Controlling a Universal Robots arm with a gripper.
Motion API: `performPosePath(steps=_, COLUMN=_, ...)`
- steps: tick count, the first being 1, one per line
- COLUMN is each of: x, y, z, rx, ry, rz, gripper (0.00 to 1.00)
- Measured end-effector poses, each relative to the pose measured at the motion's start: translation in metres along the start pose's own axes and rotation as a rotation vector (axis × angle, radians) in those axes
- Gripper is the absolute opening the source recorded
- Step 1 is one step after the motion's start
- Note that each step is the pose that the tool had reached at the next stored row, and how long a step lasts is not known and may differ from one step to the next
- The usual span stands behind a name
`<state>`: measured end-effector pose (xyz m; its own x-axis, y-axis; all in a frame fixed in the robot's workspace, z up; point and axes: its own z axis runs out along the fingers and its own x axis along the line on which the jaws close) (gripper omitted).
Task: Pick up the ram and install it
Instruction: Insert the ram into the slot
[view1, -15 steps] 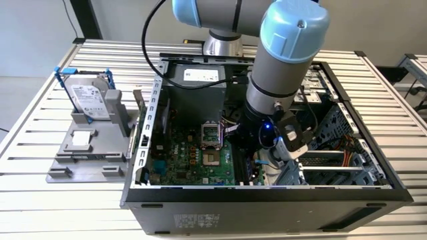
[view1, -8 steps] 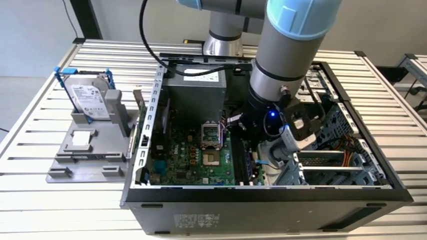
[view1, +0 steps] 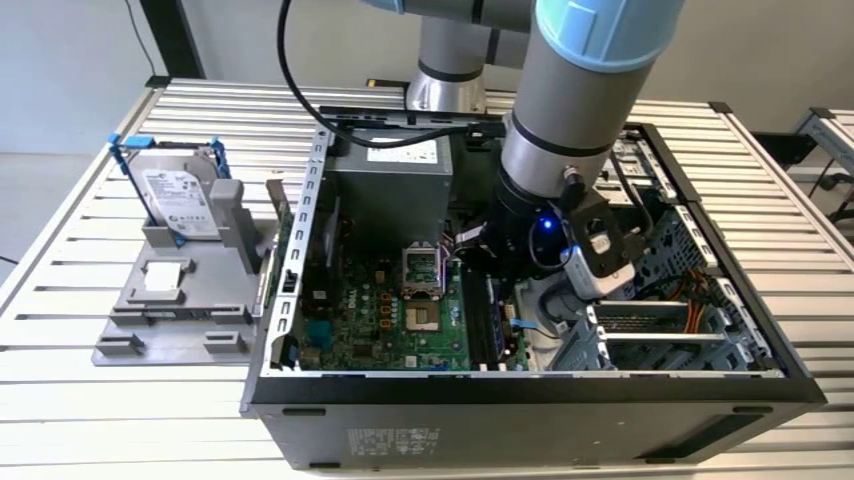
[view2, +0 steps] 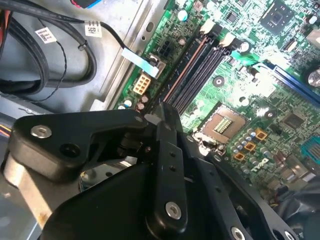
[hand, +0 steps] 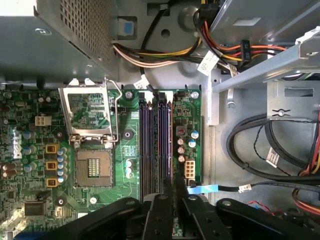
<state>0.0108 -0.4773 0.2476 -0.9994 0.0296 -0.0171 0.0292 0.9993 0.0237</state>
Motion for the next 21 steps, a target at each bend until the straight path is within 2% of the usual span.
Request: performPosePath(steps=21, x=0.0000, y=0.0000, z=0.0000, rx=-0.0004, ry=0.0004, rz=-0.014, gripper=0.00)
